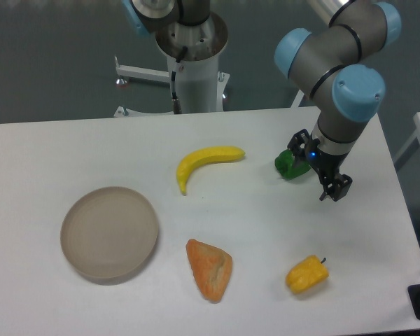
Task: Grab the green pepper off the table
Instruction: 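Move the open gripper over the green pepper and lower it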
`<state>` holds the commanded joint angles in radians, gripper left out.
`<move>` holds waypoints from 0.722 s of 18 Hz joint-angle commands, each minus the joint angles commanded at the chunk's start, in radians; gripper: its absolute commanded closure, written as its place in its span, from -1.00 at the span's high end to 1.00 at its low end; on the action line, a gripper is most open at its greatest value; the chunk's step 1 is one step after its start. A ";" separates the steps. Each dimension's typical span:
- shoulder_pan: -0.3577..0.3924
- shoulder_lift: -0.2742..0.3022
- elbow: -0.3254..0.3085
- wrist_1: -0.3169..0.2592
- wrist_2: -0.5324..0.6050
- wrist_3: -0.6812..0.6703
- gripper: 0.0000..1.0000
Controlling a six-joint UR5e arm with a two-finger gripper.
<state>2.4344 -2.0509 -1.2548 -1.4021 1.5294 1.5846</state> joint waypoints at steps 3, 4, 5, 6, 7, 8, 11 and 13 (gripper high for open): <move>0.000 0.002 0.000 0.000 -0.002 0.000 1.00; 0.000 0.002 0.000 -0.002 -0.002 0.000 1.00; 0.000 0.005 -0.006 -0.005 -0.002 0.002 1.00; 0.002 0.008 -0.023 0.000 0.000 0.011 1.00; 0.003 0.014 -0.038 0.003 0.002 0.021 1.00; 0.012 0.020 -0.054 0.003 0.002 0.028 1.00; 0.029 0.037 -0.101 0.006 0.008 0.063 1.00; 0.031 0.041 -0.147 0.011 0.015 0.107 1.00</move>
<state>2.4651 -2.0095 -1.4018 -1.3914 1.5447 1.6917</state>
